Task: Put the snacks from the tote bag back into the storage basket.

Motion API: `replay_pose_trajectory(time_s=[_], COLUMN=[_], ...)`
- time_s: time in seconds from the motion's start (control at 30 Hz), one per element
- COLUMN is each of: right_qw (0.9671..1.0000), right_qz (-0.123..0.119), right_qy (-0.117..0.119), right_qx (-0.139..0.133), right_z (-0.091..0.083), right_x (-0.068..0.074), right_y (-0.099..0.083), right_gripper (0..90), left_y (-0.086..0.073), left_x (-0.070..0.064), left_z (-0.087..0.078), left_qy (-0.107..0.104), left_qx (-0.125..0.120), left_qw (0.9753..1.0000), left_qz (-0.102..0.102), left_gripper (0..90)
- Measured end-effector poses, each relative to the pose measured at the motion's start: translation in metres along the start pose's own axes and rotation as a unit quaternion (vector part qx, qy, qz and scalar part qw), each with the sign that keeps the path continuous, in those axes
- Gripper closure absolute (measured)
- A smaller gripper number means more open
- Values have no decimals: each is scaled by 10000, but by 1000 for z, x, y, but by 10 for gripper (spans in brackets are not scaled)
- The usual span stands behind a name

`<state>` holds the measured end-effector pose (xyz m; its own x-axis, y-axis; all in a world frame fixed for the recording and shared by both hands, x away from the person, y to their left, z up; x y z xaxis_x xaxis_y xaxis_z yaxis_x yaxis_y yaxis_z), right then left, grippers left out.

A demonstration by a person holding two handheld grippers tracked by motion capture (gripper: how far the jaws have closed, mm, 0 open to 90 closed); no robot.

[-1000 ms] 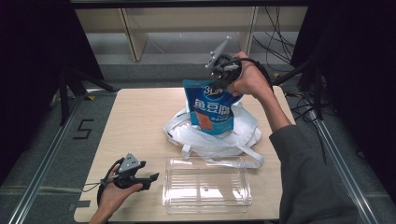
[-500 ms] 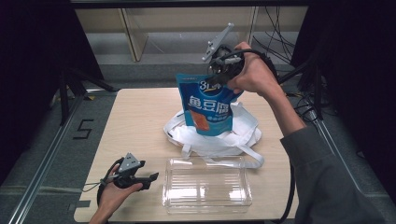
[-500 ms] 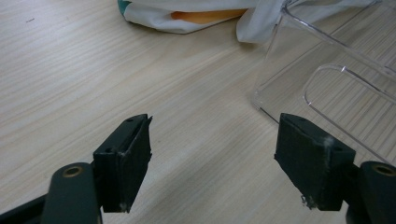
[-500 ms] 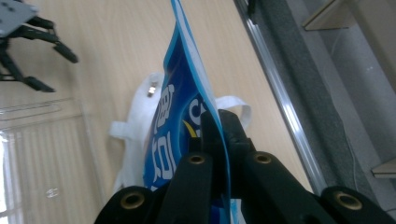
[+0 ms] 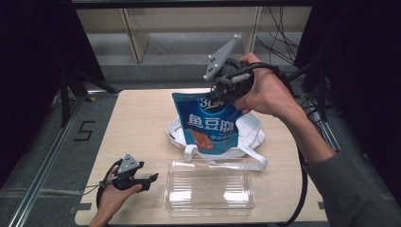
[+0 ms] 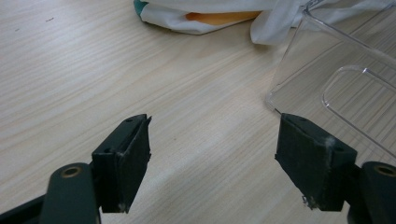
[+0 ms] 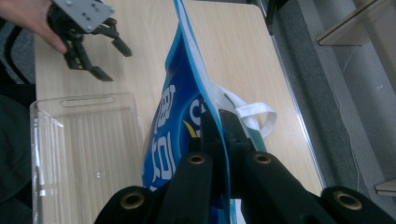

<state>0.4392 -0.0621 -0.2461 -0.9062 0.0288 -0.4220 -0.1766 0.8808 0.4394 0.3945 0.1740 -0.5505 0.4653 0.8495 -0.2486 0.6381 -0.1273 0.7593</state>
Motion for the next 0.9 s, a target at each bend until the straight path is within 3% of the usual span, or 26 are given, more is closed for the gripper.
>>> replay_pose_trajectory(time_s=[0.07,0.2,0.33,0.37,0.43,0.5,0.57,0.73,0.87,0.9], right_qw=[10000,9998,9993,9989,9988,9983,9981,9967,9965,9964], right_qz=[63,-34,-82,-188,-129,-216,-102,-115,-154,-87], right_qy=[41,196,317,372,419,476,559,775,781,813], right_qx=[-25,-102,-175,-227,-206,-239,-247,-219,-248,-215], right_z=[-3,-4,1,2,5,9,13,22,29,30], right_x=[8,24,40,42,50,54,60,69,71,73], right_y=[3,9,13,13,12,10,7,-3,-8,-10], right_gripper=[900,900,900,900,900,900,900,900,900,900], left_y=[-1,0,0,0,0,0,0,-1,-1,0], left_x=[1,1,3,3,3,3,5,5,5,4], left_z=[0,0,-1,-2,-2,-2,-2,-2,-3,-1], left_qy=[3,11,41,43,42,45,83,61,57,59], left_qx=[22,-9,14,6,15,4,9,63,61,3], left_qw=[10000,10000,10000,10000,10000,10000,9999,9999,9999,10000], left_qz=[46,39,54,78,70,67,88,134,142,62], left_gripper=[254,254,254,254,254,254,254,254,254,254])
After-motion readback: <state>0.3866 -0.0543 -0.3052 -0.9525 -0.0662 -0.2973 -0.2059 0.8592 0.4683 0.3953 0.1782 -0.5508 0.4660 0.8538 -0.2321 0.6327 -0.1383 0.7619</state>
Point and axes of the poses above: each handheld gripper's, and its own axes: z roughly forward along the jaws, y roughly out of its top, x roughly to its left, the point moved 9 cm from there along z, roughly forward along the jaws, and after that the axes turned 14 degrees about -z, right-handed, at the moved point
